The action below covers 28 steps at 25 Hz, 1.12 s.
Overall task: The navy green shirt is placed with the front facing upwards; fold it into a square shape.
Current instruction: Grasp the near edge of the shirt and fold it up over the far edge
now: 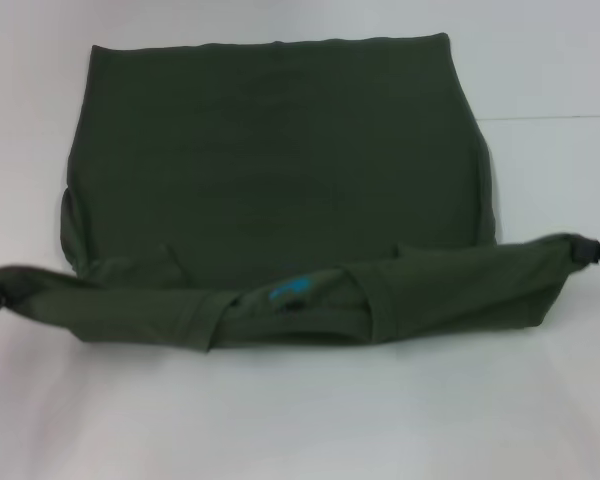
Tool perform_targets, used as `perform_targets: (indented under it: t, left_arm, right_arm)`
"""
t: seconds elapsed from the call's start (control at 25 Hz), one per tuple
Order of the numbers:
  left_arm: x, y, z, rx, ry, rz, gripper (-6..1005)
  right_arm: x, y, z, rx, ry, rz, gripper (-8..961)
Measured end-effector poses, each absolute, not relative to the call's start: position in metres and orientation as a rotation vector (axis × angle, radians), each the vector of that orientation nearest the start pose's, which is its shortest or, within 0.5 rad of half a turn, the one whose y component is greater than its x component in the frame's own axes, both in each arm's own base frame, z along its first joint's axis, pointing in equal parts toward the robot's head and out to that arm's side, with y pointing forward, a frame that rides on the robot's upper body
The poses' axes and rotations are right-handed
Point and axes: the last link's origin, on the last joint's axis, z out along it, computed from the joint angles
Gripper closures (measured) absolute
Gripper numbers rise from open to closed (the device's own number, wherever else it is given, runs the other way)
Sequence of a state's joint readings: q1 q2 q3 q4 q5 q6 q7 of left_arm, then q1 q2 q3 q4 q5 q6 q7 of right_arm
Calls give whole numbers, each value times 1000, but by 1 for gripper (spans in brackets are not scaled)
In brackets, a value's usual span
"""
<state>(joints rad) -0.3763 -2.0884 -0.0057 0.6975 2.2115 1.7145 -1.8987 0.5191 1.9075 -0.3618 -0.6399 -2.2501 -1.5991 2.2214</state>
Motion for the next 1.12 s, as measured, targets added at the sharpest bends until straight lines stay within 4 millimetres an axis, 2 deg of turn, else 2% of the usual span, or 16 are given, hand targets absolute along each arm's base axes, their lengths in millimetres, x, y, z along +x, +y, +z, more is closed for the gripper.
perform_targets:
  t: [0.28, 0.6, 1.12]
  left_arm:
    - [-343, 292, 56, -1871, -1517, -1184, 967]
    - [-327, 327, 50, -1802, -1419, -1268, 966]
    - [-301, 372, 35, -1743, -1302, -1242, 966]
  right_arm:
    - [325, 351, 80, -2043, 1718, 835, 934]
    - [317, 369, 78, -1967, 1643, 924, 934]
    - [298, 404, 78, -1879, 1529, 978, 934]
